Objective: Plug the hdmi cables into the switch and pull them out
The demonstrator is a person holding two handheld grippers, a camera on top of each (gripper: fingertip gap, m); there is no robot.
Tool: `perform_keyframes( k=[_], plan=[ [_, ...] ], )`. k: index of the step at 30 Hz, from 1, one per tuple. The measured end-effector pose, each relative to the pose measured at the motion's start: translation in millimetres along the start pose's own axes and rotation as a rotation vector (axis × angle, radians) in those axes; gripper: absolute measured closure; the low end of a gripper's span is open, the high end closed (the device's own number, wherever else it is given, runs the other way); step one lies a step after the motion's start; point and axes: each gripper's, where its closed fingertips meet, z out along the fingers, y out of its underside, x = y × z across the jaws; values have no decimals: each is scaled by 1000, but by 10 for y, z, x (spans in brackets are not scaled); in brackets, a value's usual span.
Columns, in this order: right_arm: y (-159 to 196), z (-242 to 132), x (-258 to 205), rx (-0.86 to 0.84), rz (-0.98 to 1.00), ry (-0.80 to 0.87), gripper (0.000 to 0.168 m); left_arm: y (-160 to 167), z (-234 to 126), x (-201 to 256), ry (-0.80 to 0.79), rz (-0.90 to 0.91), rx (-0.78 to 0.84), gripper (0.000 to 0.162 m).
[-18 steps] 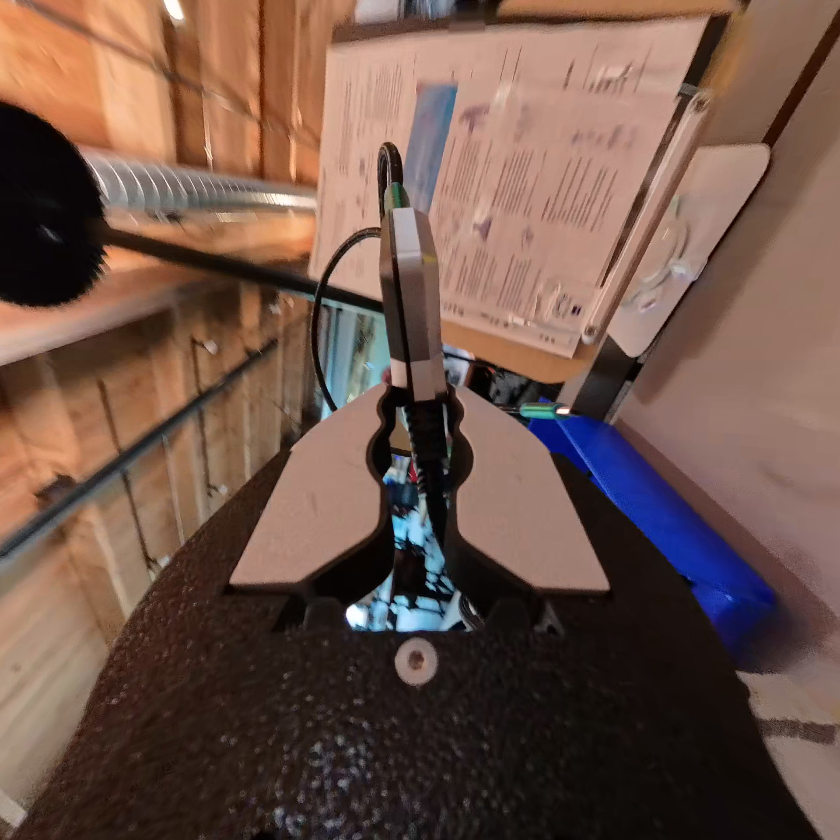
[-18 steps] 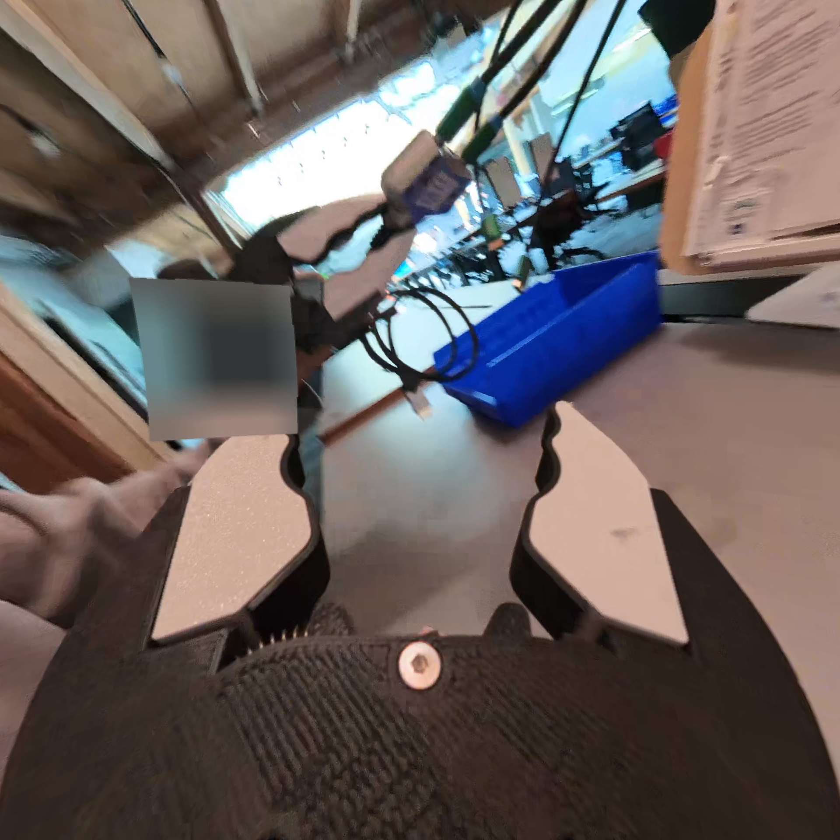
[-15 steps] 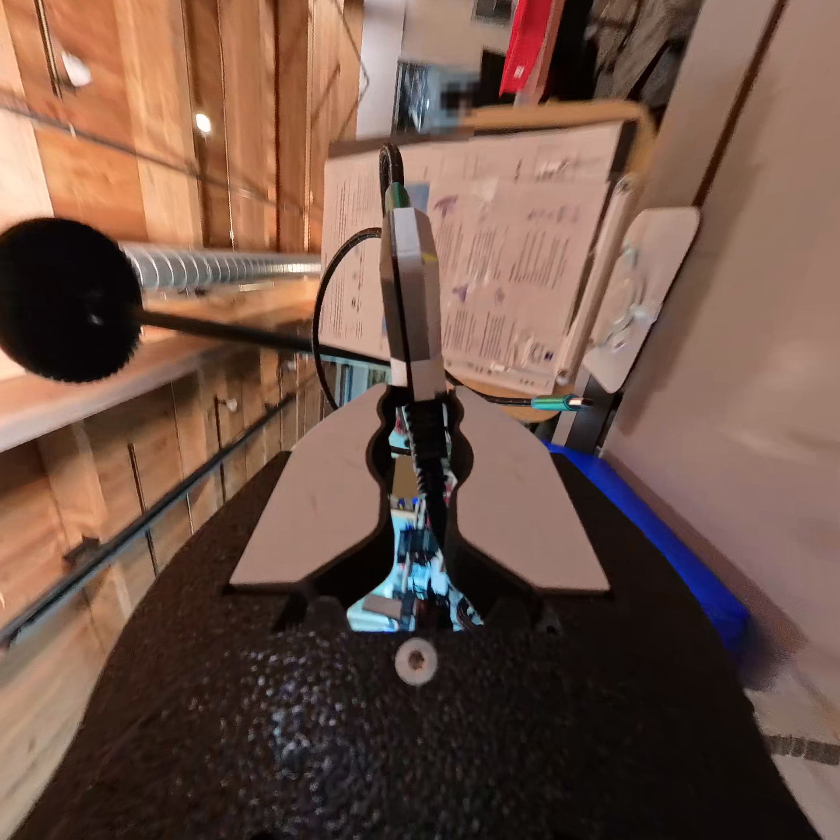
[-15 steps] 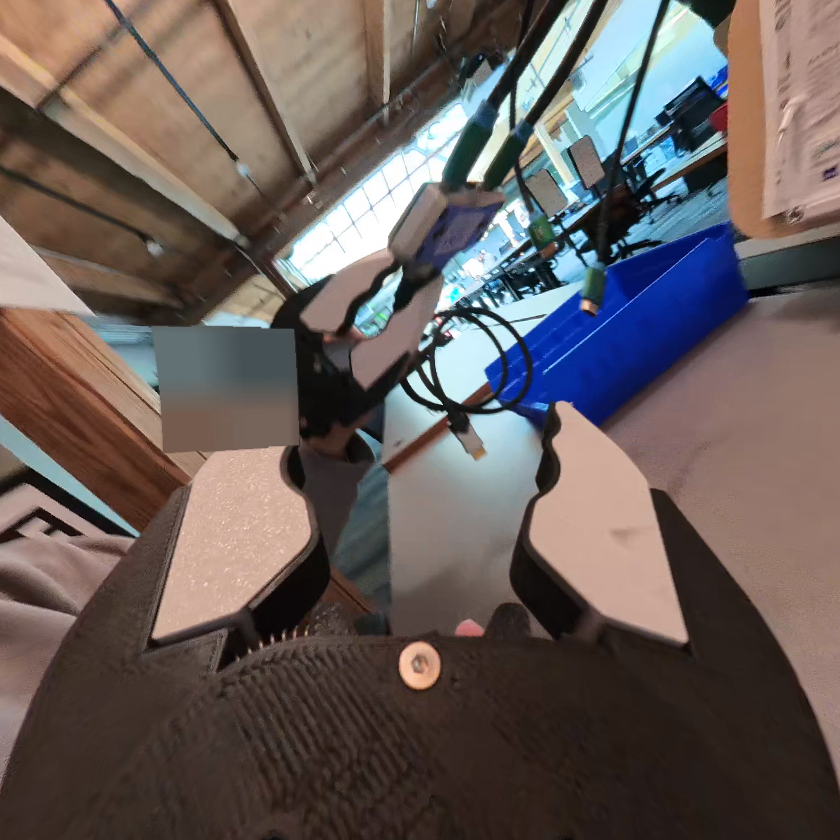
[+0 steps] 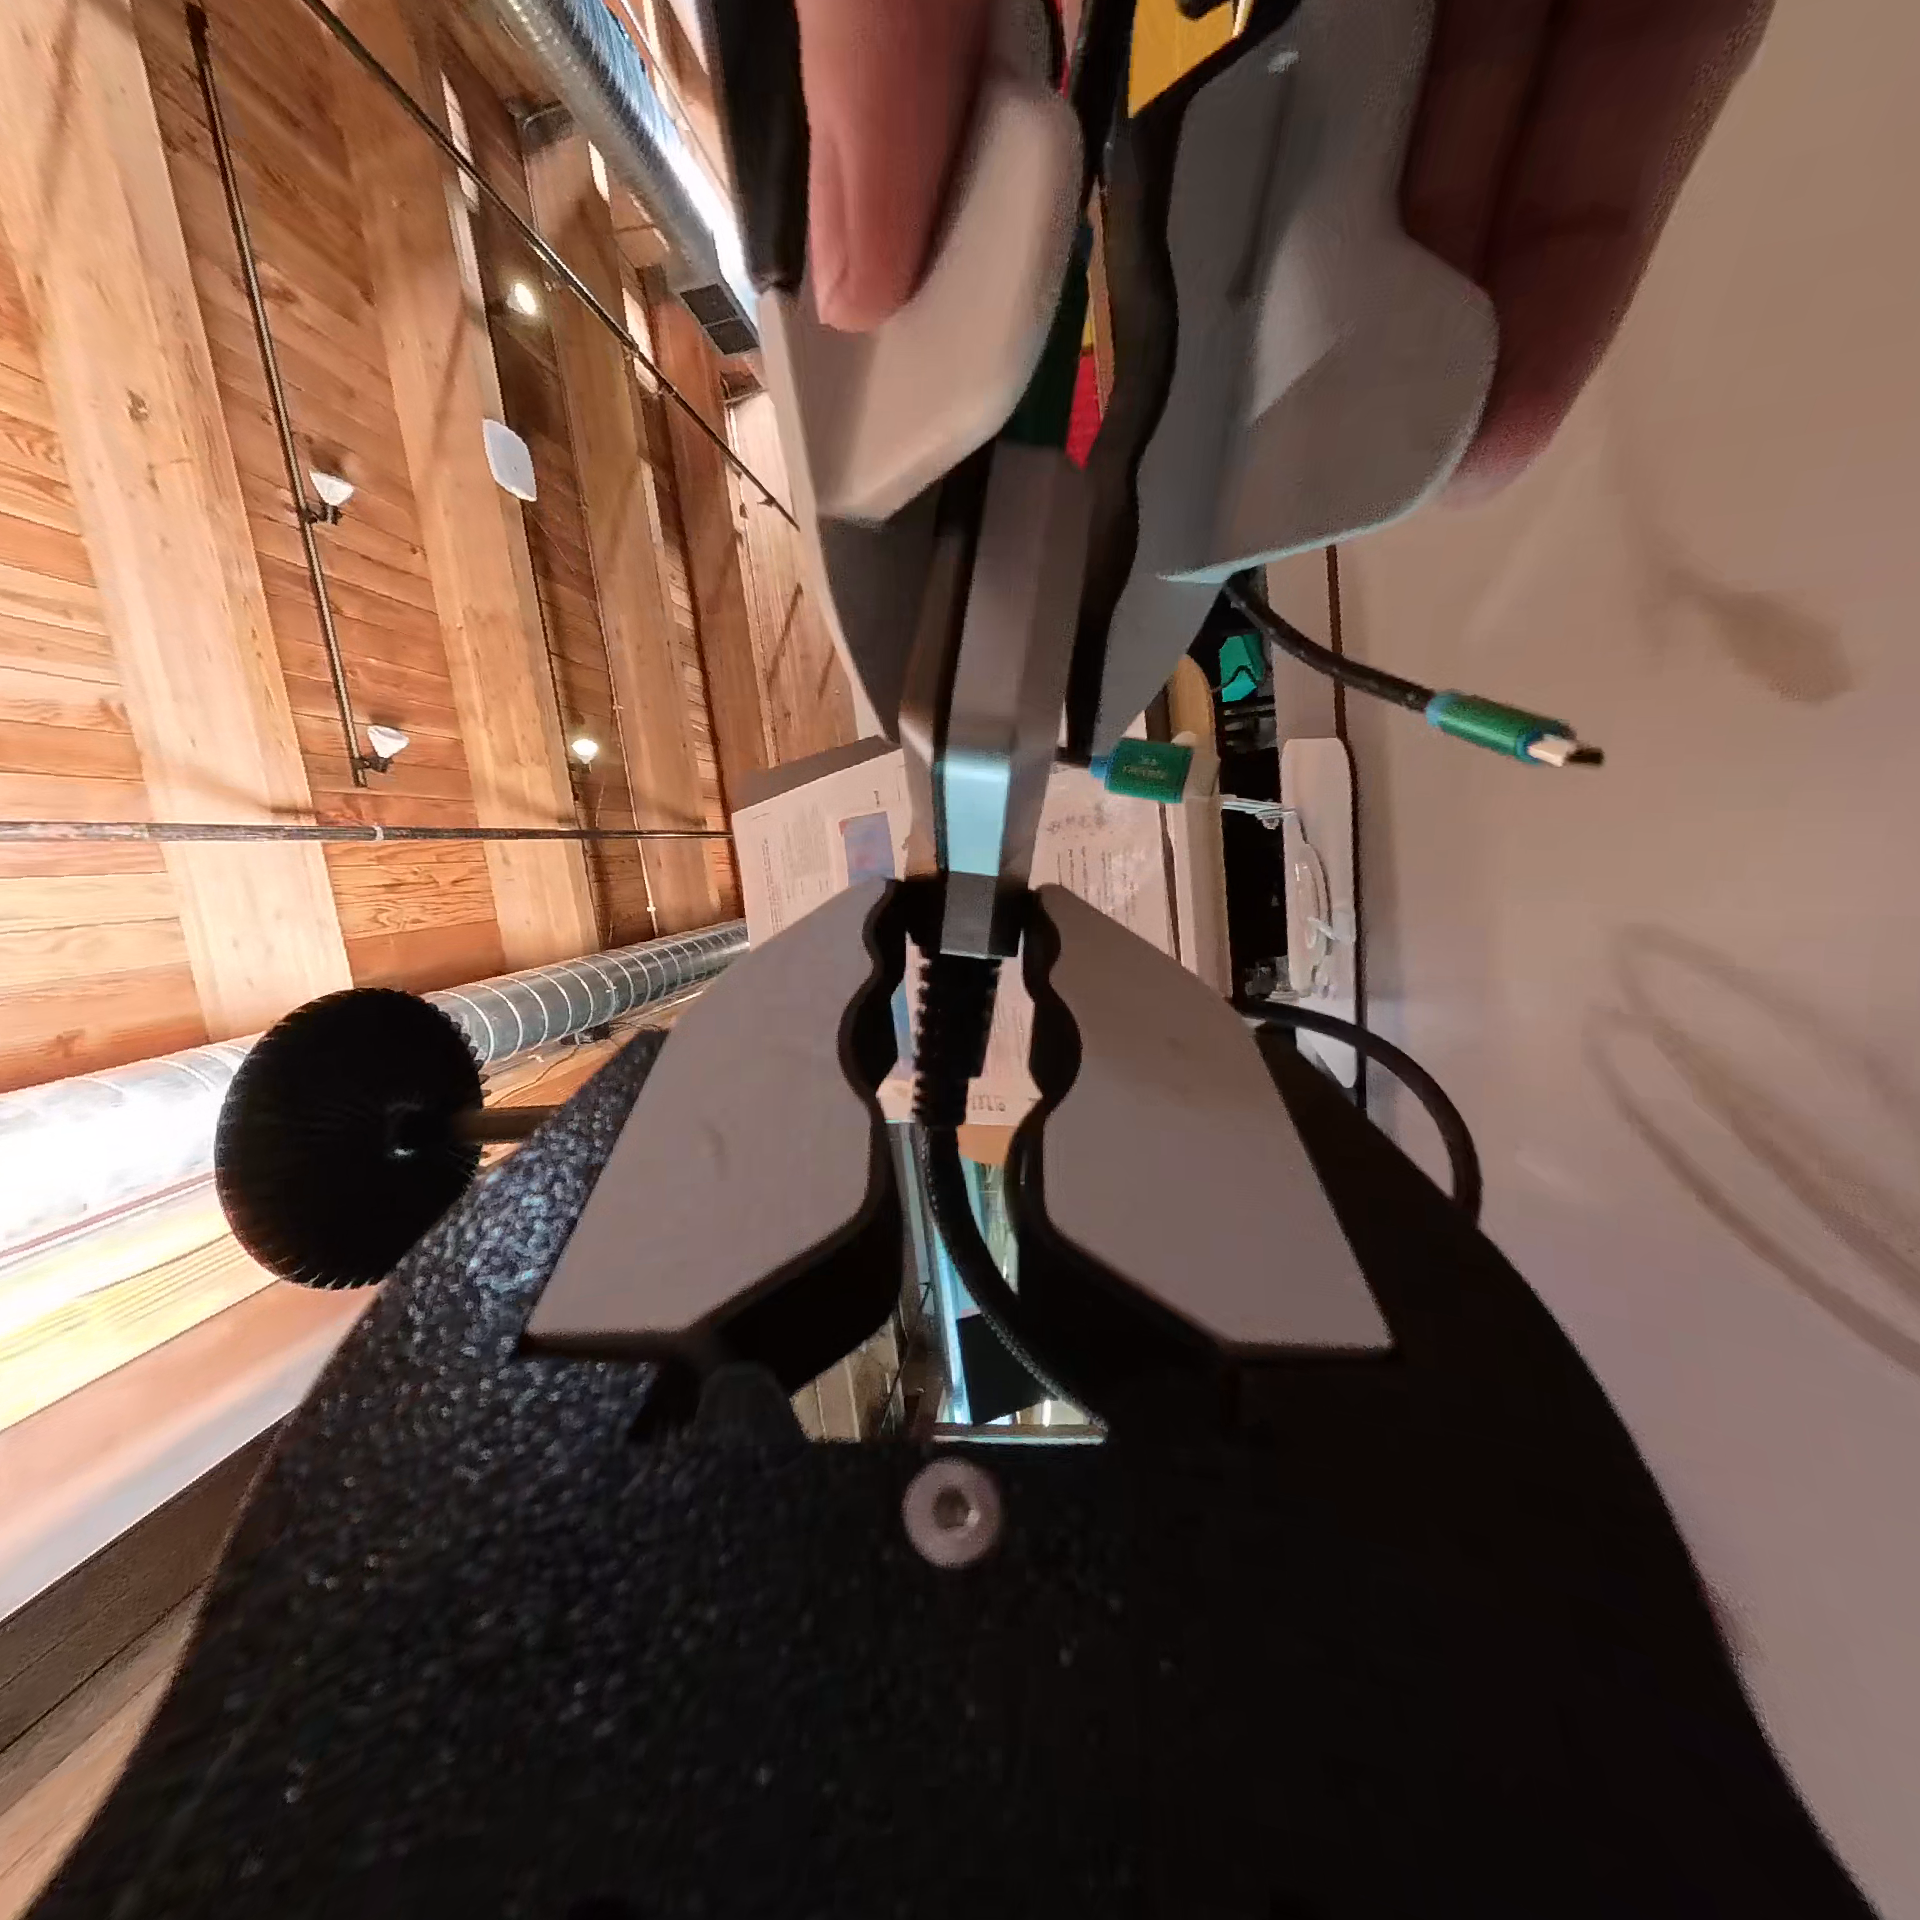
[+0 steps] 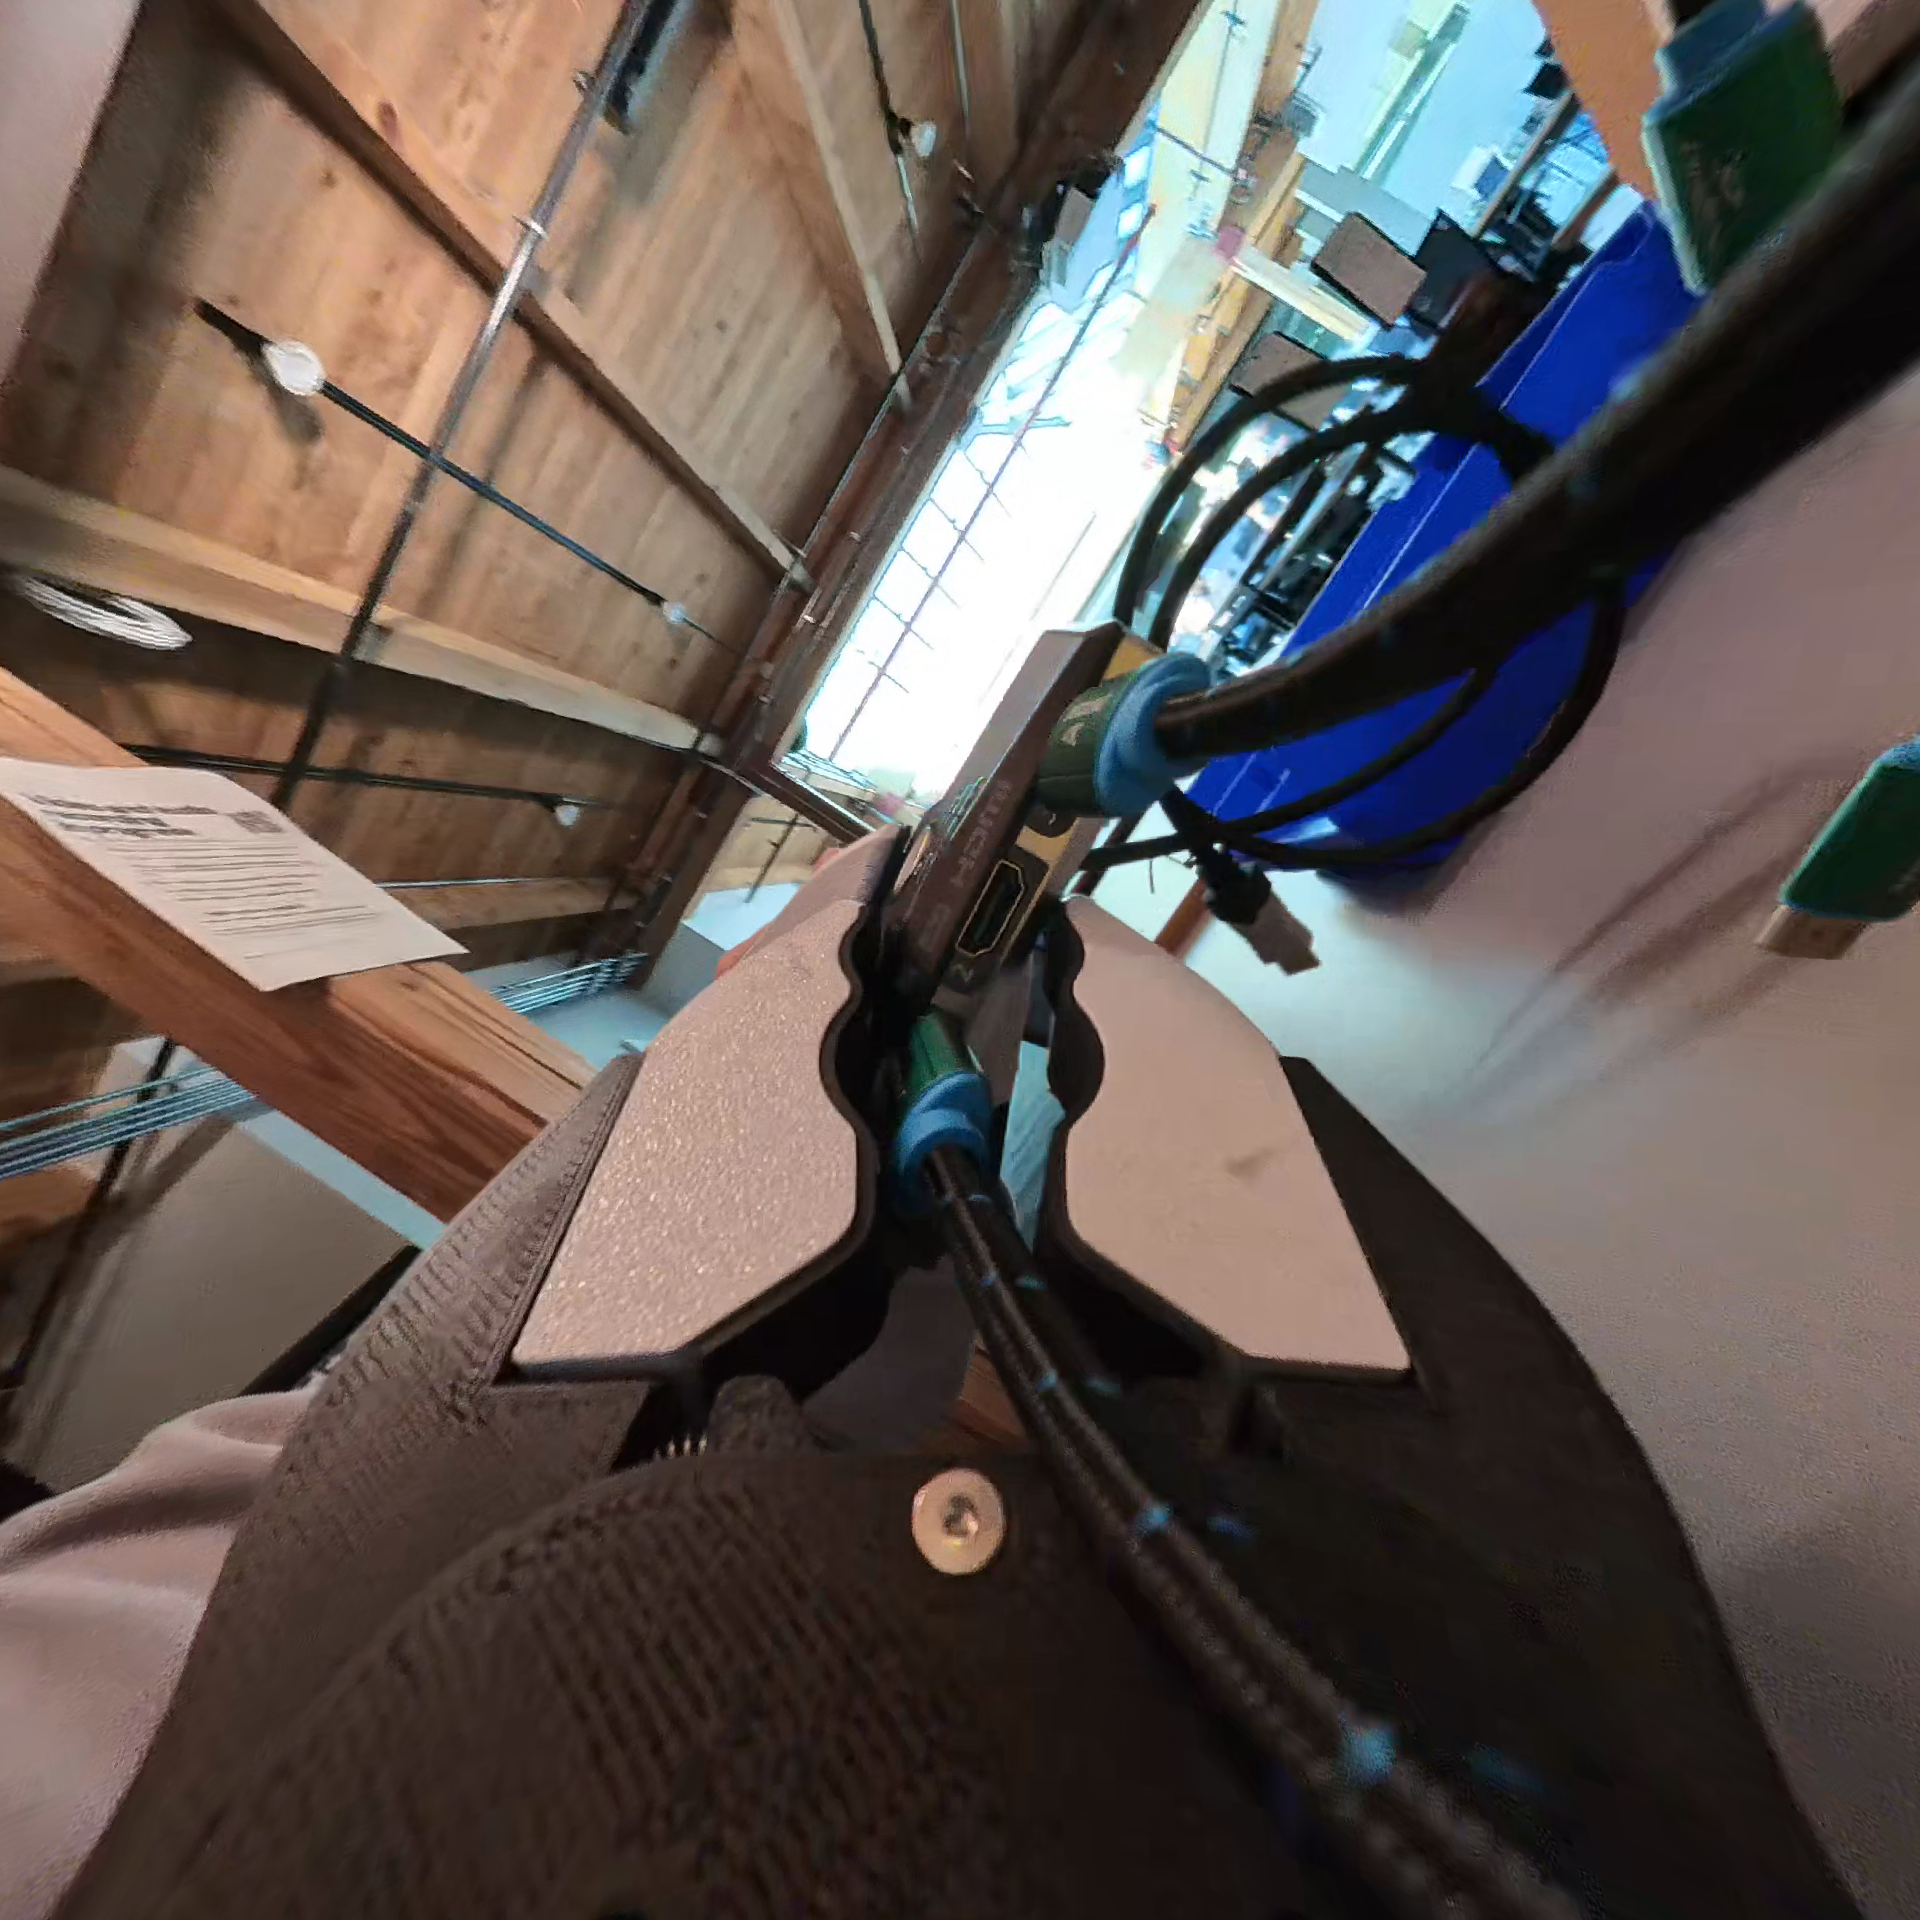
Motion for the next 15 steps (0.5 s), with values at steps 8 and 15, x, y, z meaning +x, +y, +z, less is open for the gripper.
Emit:
perform_keyframes(
  k=[8, 15],
  plan=[
    [41, 3, 42, -41, -30, -26, 140, -63, -220, 9, 270, -645, 156, 121],
    [102, 71, -81, -78, -80, -62, 141, 233, -366, -208, 482, -1385, 327, 114]
  ],
)
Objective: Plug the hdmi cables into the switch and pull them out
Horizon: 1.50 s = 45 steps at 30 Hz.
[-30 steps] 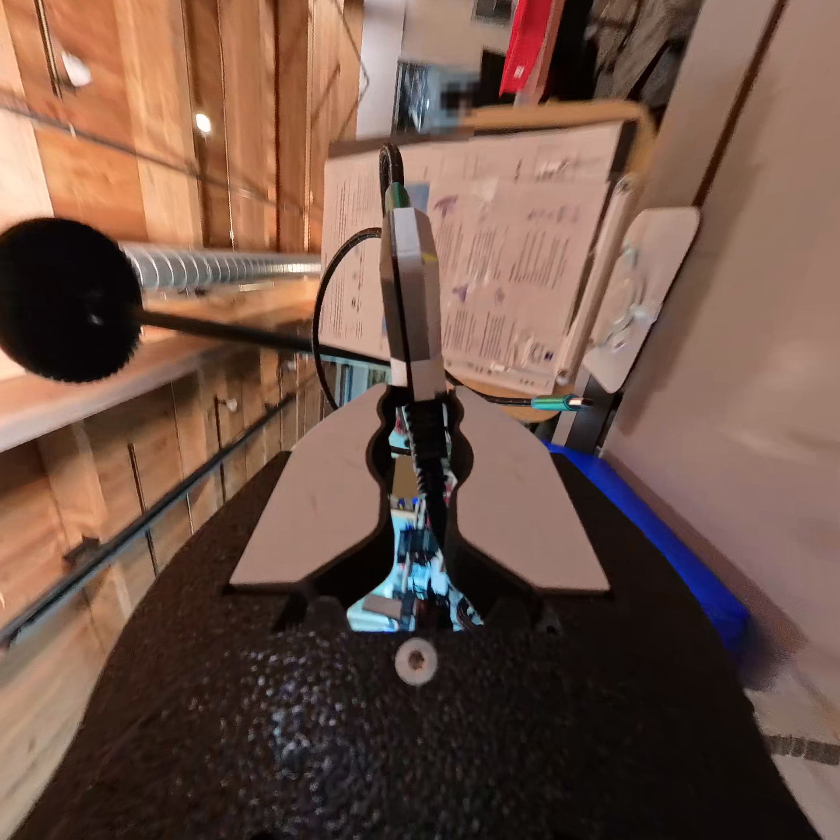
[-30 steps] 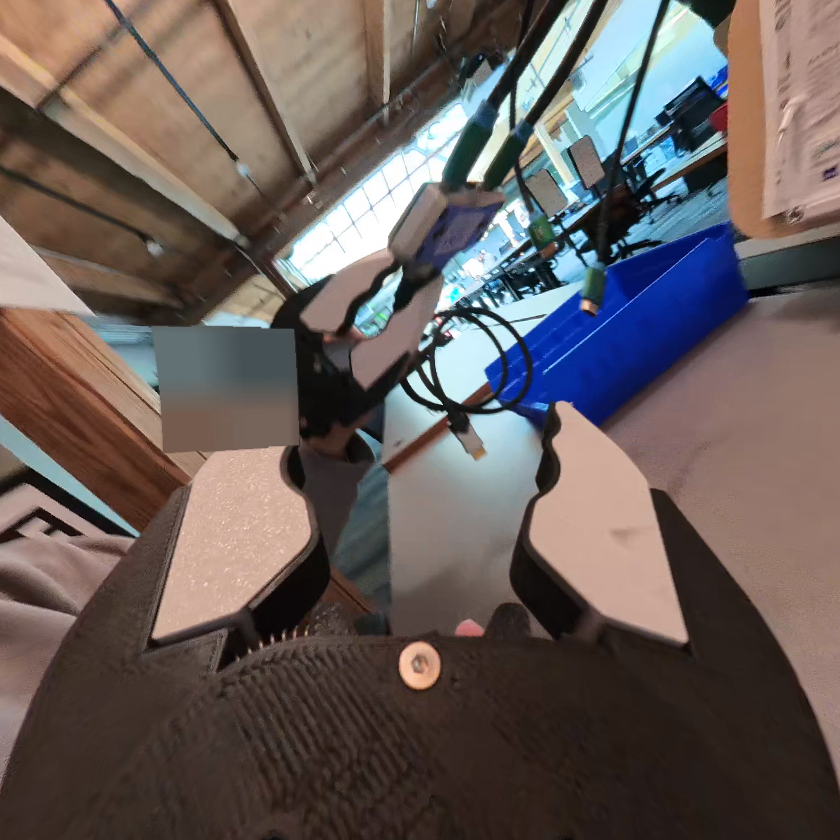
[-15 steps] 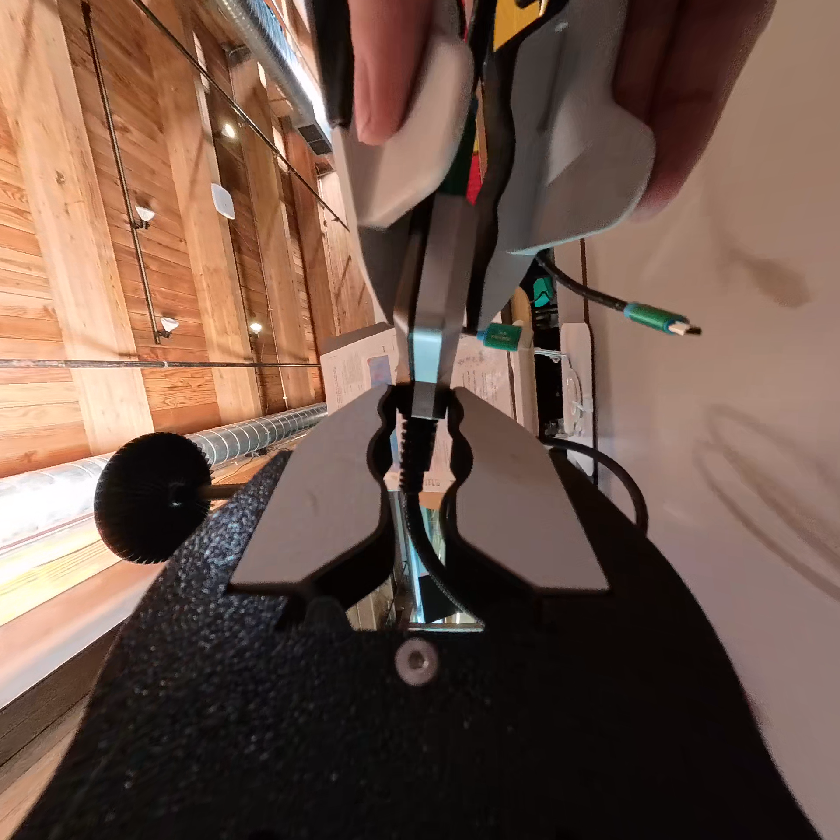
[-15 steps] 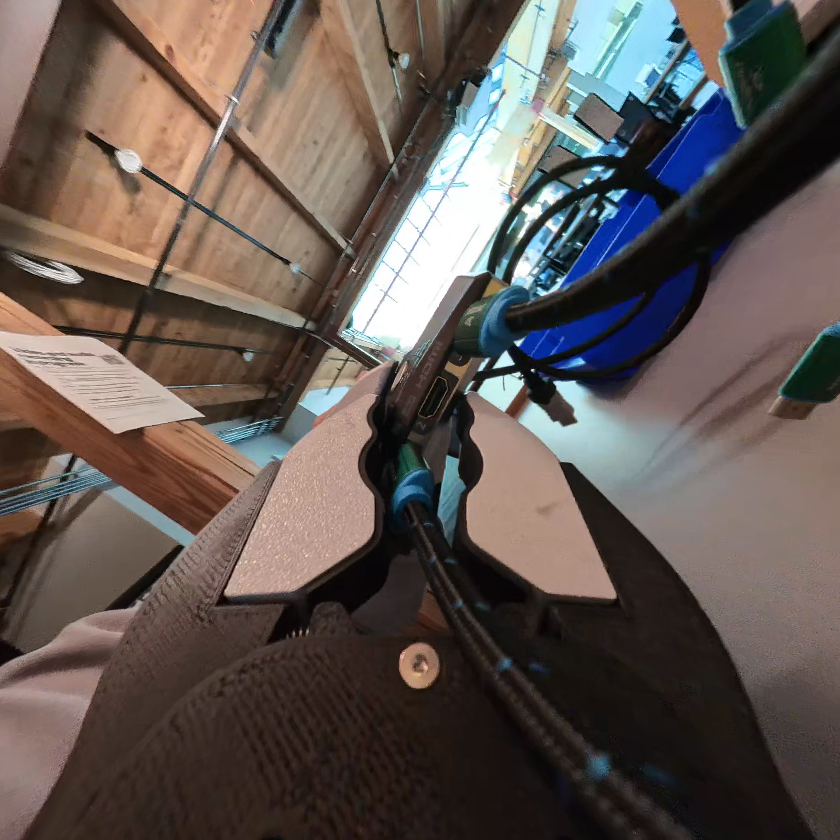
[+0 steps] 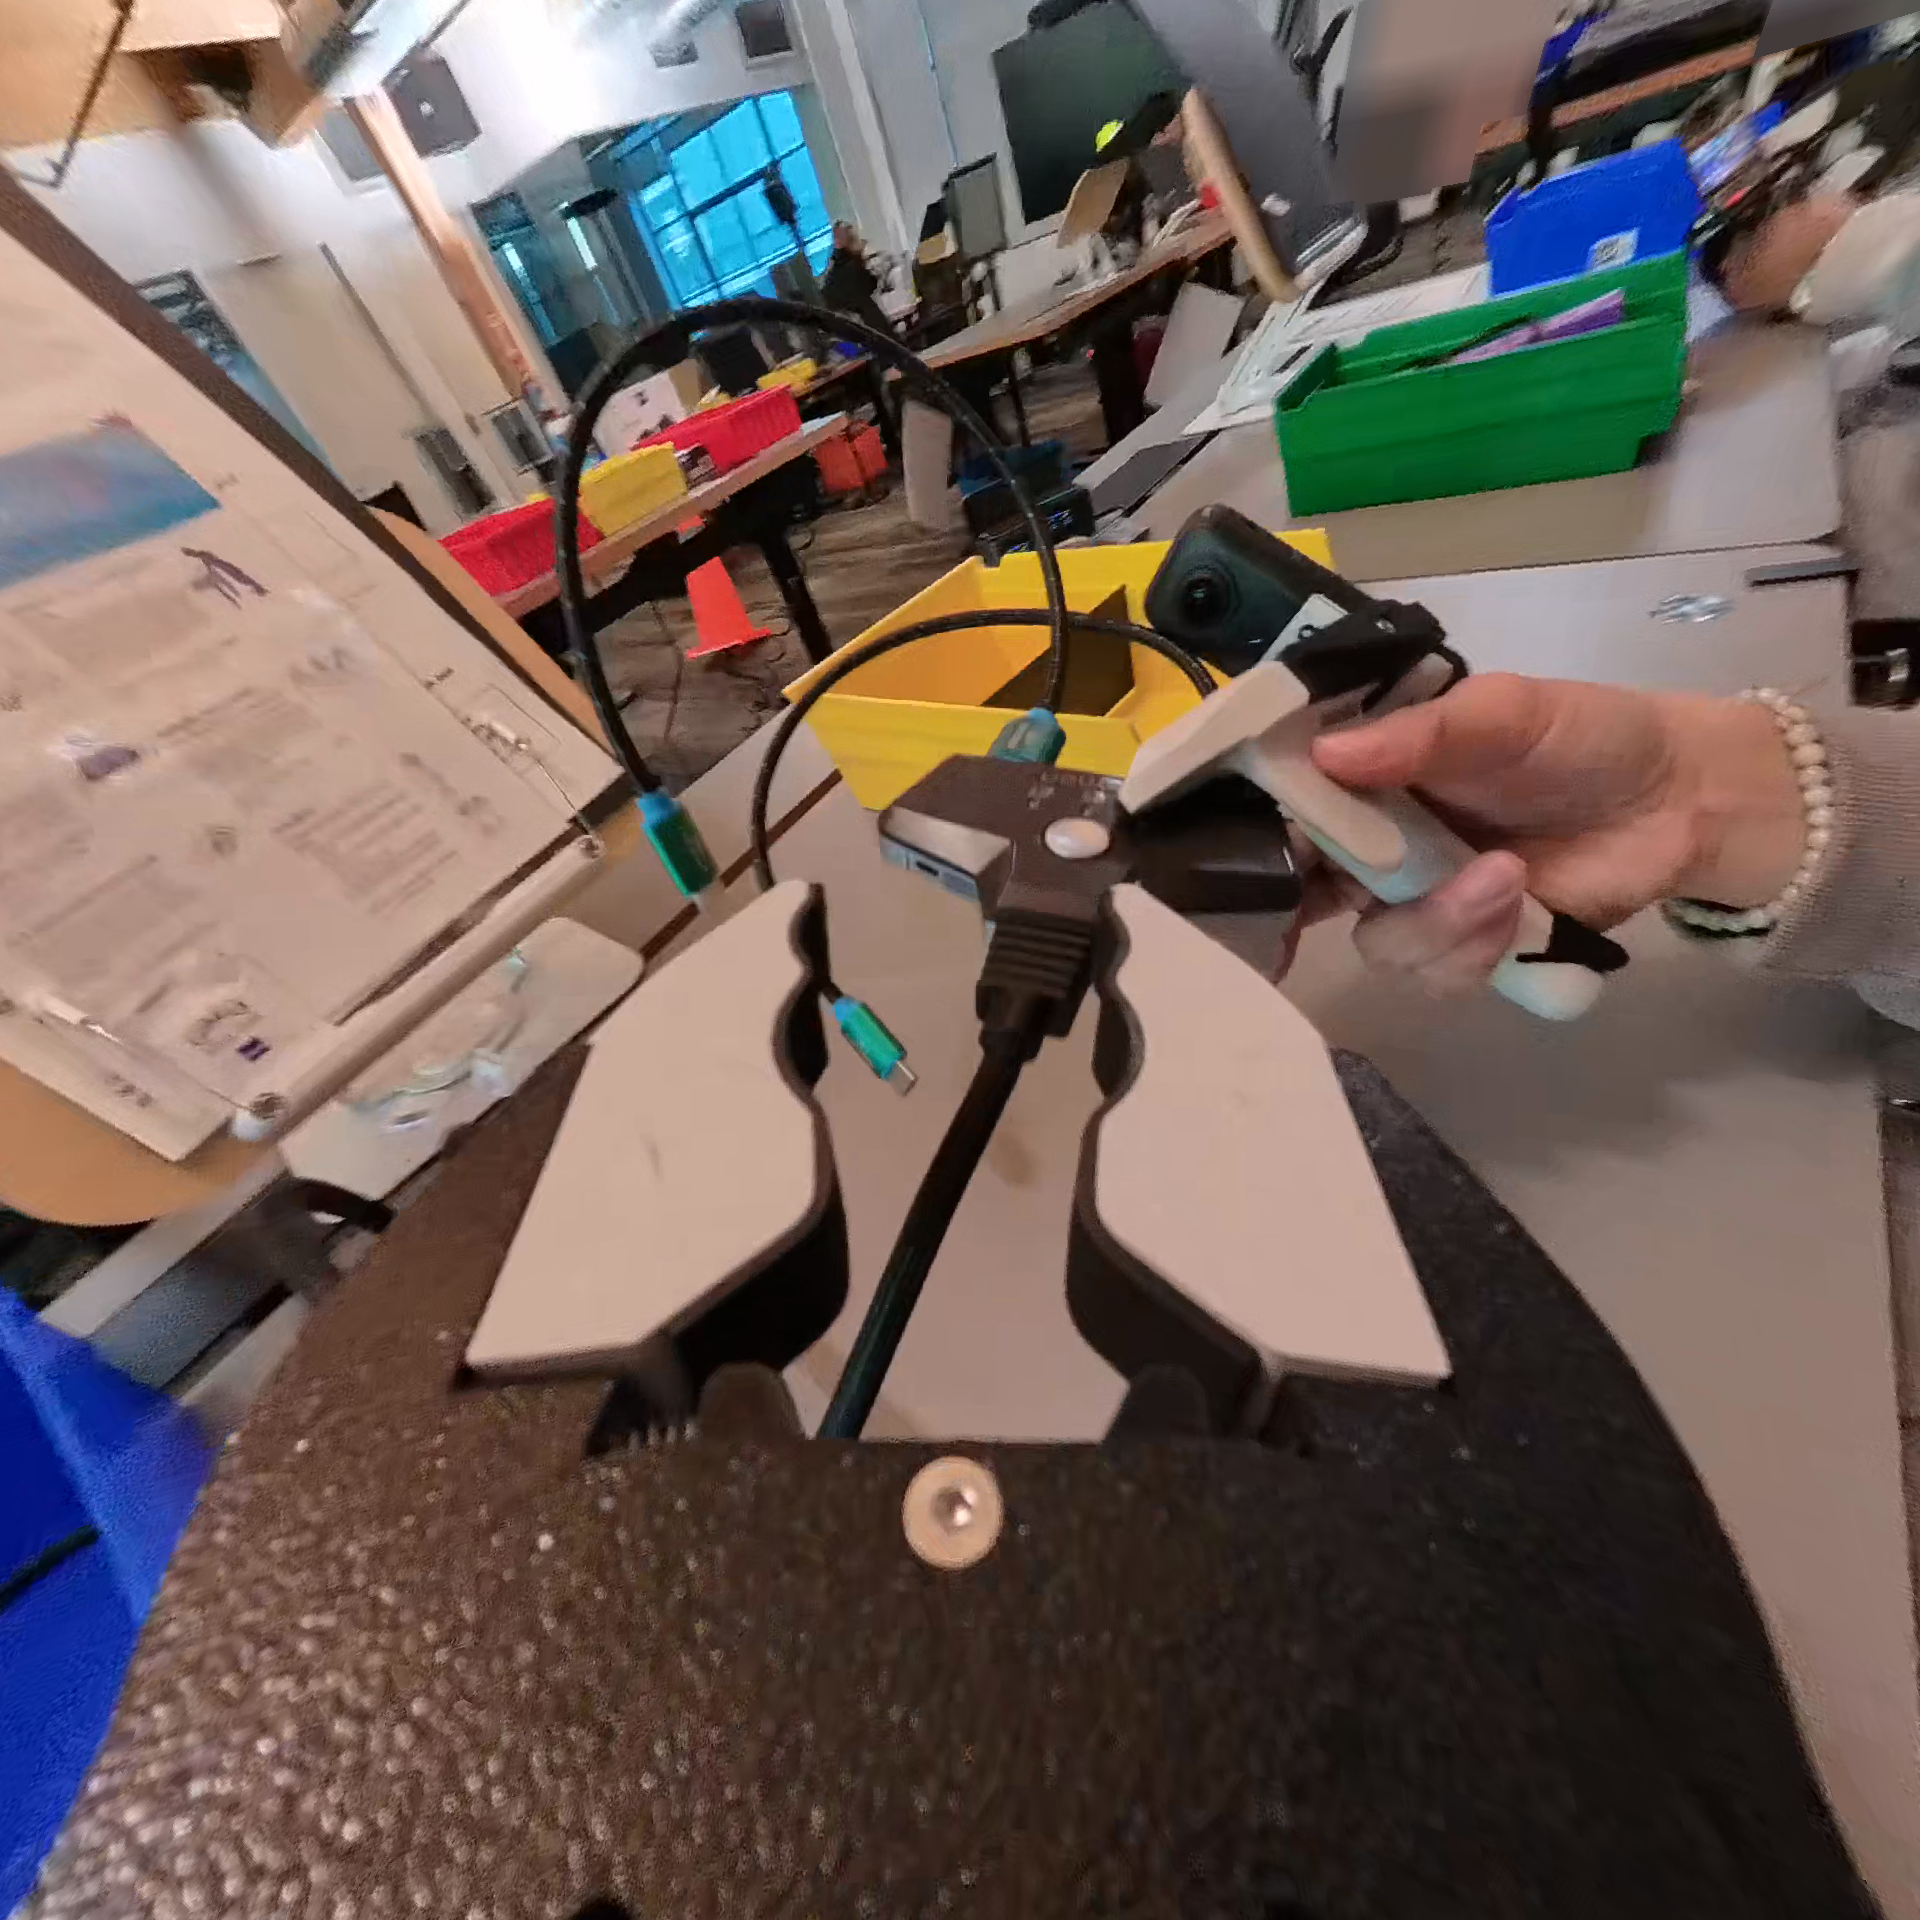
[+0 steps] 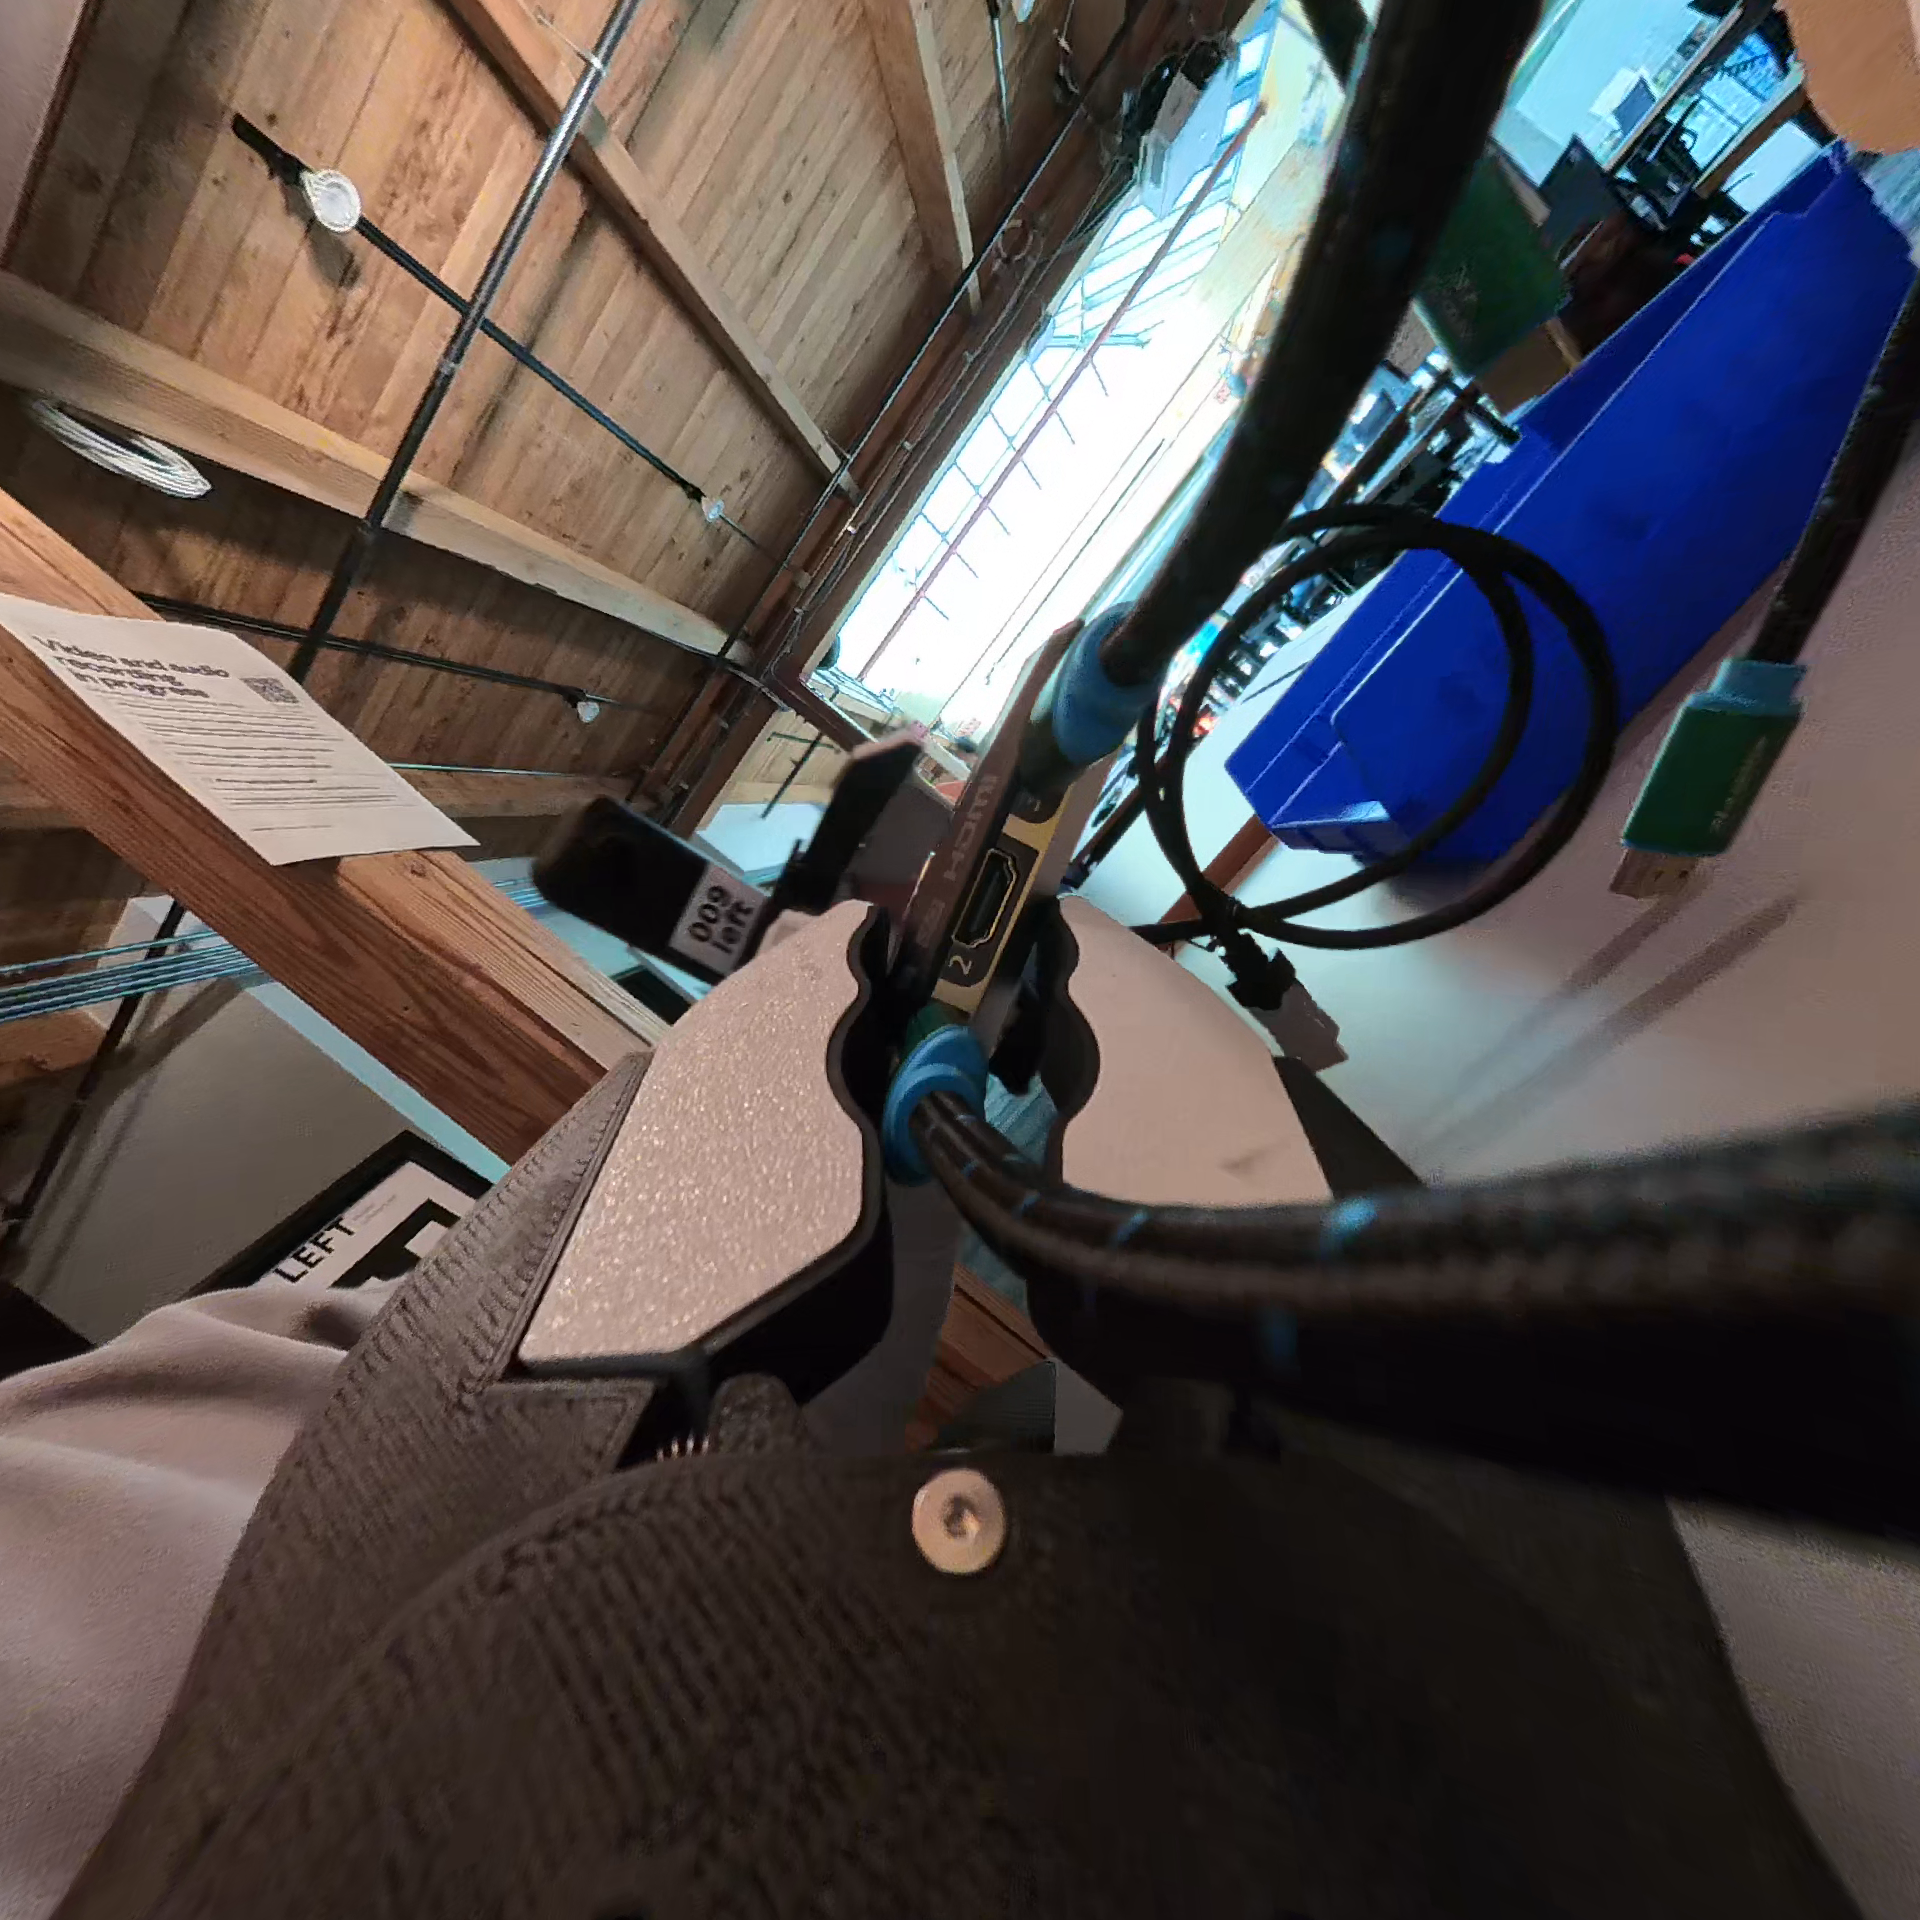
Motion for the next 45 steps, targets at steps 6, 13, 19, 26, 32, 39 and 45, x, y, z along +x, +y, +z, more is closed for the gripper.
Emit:
perform_keyframes(
  k=[6, 13, 19, 26, 32, 39, 45],
  plan=[
    [52, 28, -44, -17, -22, -1, 142, 146, -3, 152, 103, -14, 87, 118],
    [62, 35, -112, 7, 28, -47, 143, 271, 69, 251, 178, 43, 144, 140],
    [65, 27, -69, 27, 98, -46, 144, 272, 83, 247, 198, 18, 227, 140],
    [86, 26, -20, 39, 186, -50, 144, 283, 75, 245, 153, 68, 293, 140],
    [130, 62, 36, 48, 217, -39, 144, 344, 37, 237, 196, -12, 353, 140],
    [138, 52, 199, 89, 281, -4, 144, 509, 85, 199, 158, -80, 331, 139],
    [106, 54, 210, 112, 304, -5, 144, 507, 100, 134, 79, -92, 337, 131]
  ],
)
